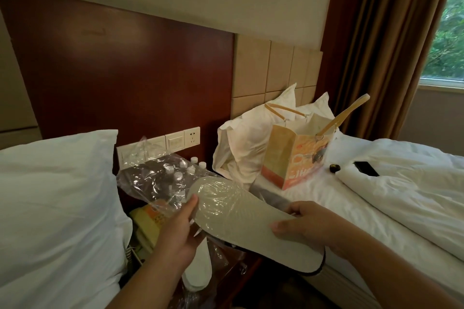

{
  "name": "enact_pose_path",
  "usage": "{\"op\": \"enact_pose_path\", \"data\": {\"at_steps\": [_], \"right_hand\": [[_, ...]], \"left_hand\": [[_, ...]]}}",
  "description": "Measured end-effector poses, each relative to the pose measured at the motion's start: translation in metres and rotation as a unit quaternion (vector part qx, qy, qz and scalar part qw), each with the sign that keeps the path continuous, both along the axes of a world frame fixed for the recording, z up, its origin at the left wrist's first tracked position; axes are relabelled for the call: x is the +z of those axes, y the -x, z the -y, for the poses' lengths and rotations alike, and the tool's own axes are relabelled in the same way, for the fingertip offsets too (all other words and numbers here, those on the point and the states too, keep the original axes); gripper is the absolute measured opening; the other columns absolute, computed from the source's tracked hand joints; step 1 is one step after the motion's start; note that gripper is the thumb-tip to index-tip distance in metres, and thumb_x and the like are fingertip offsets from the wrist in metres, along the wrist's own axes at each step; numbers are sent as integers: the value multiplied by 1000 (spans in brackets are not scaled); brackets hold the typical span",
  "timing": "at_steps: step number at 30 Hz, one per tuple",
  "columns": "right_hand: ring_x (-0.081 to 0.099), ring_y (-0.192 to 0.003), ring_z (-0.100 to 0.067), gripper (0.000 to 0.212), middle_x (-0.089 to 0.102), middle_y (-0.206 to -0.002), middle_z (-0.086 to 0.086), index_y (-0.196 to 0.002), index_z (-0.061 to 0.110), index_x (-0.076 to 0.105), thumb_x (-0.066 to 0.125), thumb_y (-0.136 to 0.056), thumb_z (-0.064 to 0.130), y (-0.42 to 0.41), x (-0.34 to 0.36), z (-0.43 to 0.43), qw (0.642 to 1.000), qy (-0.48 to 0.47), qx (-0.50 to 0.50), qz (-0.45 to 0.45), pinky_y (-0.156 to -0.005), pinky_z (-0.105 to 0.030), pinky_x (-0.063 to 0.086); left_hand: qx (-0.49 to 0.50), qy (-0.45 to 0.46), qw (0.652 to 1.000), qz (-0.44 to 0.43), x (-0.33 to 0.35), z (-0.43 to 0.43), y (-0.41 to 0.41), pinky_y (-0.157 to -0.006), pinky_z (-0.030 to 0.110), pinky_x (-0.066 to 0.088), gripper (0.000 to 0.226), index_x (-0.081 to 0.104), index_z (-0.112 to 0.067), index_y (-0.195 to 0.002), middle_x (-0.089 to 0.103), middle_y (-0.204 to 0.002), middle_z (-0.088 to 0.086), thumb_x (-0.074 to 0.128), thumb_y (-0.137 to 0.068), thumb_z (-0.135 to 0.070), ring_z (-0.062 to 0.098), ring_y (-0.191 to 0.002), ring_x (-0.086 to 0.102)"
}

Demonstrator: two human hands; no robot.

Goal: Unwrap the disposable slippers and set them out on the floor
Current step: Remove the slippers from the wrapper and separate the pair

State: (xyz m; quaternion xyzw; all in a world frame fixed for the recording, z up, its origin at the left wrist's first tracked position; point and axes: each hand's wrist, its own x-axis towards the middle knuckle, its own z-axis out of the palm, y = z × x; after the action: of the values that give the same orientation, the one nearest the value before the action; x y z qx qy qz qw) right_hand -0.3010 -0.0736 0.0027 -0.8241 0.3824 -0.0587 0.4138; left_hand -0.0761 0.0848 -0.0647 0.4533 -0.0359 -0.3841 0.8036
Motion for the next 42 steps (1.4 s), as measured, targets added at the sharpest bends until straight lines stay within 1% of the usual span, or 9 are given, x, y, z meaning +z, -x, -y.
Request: {"op": "enact_pose_path", "data": {"at_steps": [7,11,16,21,23,28,35,39,42], "right_hand": [[68,-86,-8,45,70,-95,13,-94,35,68,77,-61,64,-17,-14,-2,998,33,36,-50,-82,-33,56],[70,-74,0,41,73,-86,15,-91,37,69,77,-61,64,-16,-27,-1,999,-5,26,-44,-63,-21,52],[73,-75,-4,42,76,-86,12,-90,33,74,79,-59,60,-5,-37,6,998,-50,8,-36,-74,-30,59],[73,-79,-7,39,76,-88,10,-93,32,75,79,-63,57,18,-44,24,997,-66,-20,-44,-78,-33,58],[73,-75,-4,36,77,-85,12,-92,32,76,78,-65,55,29,-46,34,995,-78,-26,-47,-76,-31,58],[73,-89,-20,38,78,-96,1,-98,27,77,81,-67,50,59,-51,68,990,-119,-69,-40,-90,-47,55],[76,-74,-31,24,79,-88,-9,-102,29,75,78,-79,34,78,-76,114,947,-218,-212,105,-51,-31,58],[76,-73,-29,31,79,-87,-8,-93,27,79,81,-66,42,75,-94,127,936,-243,-225,117,-49,-31,57],[76,-75,-27,38,79,-88,-5,-93,24,79,81,-63,48,76,-107,135,935,-236,-234,121,-61,-36,58]], "left_hand": [[-12,6,1000,21,-17,0,20,-91,49,53,64,61,-21,-123,69,-118,12,80,-67,-45,33,-108,64],[-77,-9,997,7,-42,3,41,-71,41,60,58,68,-15,-115,75,-110,13,84,-65,-40,30,-94,72],[-70,-46,996,14,-49,18,30,-55,35,58,38,77,-20,-100,79,-94,7,83,-69,-41,25,-79,77],[-78,-76,992,59,-48,40,7,-70,36,58,18,80,-28,-91,79,-92,0,78,-77,-38,27,-96,71],[-64,-99,991,69,-52,51,-2,-63,33,57,25,76,-21,-103,79,-87,-1,77,-81,-33,26,-87,71],[-38,-146,986,76,-75,79,-19,-51,27,54,42,60,-16,-127,78,-90,3,74,-87,-18,14,-72,73],[-134,-215,961,113,-122,128,-27,-43,24,45,31,61,-10,-112,69,-66,9,75,-85,-17,19,-50,58],[-161,-246,949,110,-144,157,-26,-47,25,47,24,64,-13,-101,74,-71,8,78,-83,-17,19,-57,63],[-159,-280,944,80,-154,173,-26,-49,27,52,32,56,-23,-103,76,-95,8,80,-81,-20,18,-68,71]]}}
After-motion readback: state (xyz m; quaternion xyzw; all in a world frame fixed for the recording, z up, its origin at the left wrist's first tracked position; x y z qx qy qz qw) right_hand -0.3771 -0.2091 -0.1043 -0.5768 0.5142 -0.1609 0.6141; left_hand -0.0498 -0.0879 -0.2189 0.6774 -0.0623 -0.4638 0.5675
